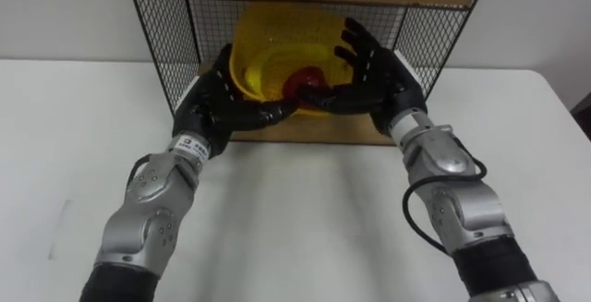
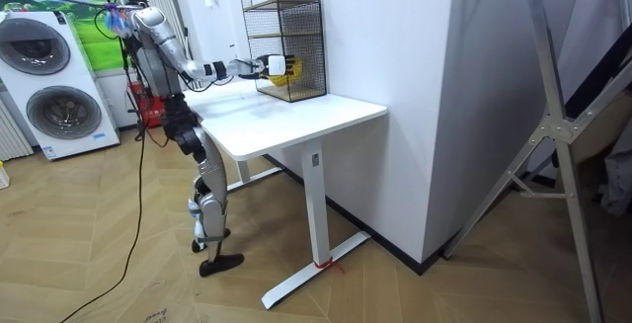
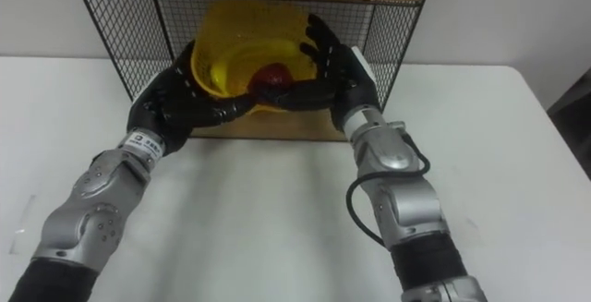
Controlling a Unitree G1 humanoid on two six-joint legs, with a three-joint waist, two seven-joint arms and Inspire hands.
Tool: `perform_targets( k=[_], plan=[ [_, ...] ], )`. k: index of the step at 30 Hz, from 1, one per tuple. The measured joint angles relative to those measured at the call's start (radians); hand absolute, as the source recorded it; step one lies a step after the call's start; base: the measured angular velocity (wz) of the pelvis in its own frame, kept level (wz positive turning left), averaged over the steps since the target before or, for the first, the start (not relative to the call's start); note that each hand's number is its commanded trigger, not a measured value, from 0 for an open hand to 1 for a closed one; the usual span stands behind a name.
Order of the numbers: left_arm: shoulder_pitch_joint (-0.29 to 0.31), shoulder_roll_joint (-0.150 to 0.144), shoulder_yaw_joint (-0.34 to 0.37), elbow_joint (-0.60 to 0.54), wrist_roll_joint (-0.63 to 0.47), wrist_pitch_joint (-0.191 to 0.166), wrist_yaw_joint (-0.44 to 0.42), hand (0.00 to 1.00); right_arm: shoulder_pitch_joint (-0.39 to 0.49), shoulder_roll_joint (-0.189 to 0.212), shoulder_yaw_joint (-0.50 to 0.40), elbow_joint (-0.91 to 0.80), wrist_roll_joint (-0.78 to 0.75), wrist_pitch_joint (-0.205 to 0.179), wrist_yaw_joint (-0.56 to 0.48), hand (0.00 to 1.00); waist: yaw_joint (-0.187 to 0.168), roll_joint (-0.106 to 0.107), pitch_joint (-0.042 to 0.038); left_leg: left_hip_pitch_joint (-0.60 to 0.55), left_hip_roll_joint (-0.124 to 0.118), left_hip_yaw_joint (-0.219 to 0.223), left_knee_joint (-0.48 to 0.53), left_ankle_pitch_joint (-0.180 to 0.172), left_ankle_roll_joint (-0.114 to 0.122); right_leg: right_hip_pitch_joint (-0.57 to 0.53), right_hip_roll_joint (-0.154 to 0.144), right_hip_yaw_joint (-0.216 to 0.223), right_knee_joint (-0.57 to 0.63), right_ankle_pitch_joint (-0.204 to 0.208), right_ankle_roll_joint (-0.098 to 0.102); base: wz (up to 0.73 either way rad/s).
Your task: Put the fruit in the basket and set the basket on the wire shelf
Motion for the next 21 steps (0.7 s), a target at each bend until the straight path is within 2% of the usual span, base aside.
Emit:
perform_targets(
  k=[2,3,5,7,8,14,16,21],
  plan=[
    [-0.050,-0.004,0.019,0.044,0.004,0.030,0.004,0.00,-0.075,0.003,-0.027,0.036,0.000,0.028,0.001,0.00,-0.001,0.001,0.0004,-0.002,0.001,0.002,-0.007,0.006,-0.001,-0.006,0.000,0.000,-0.001,0.003,-0.003,0.00],
    [-0.065,-0.004,0.023,0.058,0.003,0.034,0.004,0.00,-0.092,0.003,-0.030,0.043,0.000,0.028,0.000,0.00,-0.001,0.003,0.0007,-0.002,0.001,0.001,-0.009,0.008,-0.002,-0.005,0.000,-0.002,-0.004,0.004,-0.004,0.00],
    [-0.126,-0.005,0.038,0.133,0.003,0.041,0.004,0.00,-0.146,0.003,-0.049,0.082,0.002,0.027,0.001,0.00,-0.001,0.013,-0.0041,0.003,0.004,-0.005,-0.016,0.014,-0.006,0.007,0.007,-0.014,-0.036,0.019,-0.007,0.00],
    [-0.150,-0.006,0.045,0.159,0.003,0.051,0.005,0.00,-0.172,0.005,-0.058,0.114,0.003,0.027,0.002,0.00,-0.002,0.021,-0.0052,0.012,0.004,-0.007,-0.033,0.022,-0.008,0.019,0.011,-0.015,-0.058,0.030,-0.009,0.00],
    [-0.153,-0.006,0.045,0.159,0.004,0.061,0.005,0.00,-0.175,0.005,-0.058,0.127,0.003,0.028,0.002,0.00,-0.001,0.025,-0.0077,0.018,0.004,-0.007,-0.047,0.026,-0.009,0.024,0.013,-0.015,-0.071,0.036,-0.011,0.00],
    [-0.192,-0.003,0.046,0.248,0.004,0.080,0.016,0.00,-0.190,-0.001,-0.057,0.296,0.045,0.036,0.005,0.00,0.003,0.025,-0.0077,0.031,0.002,-0.006,-0.085,0.049,-0.017,0.021,0.014,-0.015,-0.071,0.039,-0.015,0.00],
    [-0.195,-0.005,0.047,0.280,0.016,0.098,0.018,0.00,-0.191,-0.001,-0.057,0.338,0.048,0.049,0.015,0.00,0.003,0.025,-0.0077,0.031,0.004,-0.006,-0.086,0.050,-0.018,0.017,0.015,-0.015,-0.070,0.039,-0.016,0.00],
    [-0.238,-0.007,0.071,0.344,0.016,0.098,0.017,0.00,-0.229,-0.001,-0.062,0.408,0.056,0.063,0.024,0.00,0.003,0.025,-0.0077,0.032,0.002,-0.005,-0.086,0.050,-0.018,0.017,0.014,-0.014,-0.069,0.039,-0.016,0.00]
  ],
)
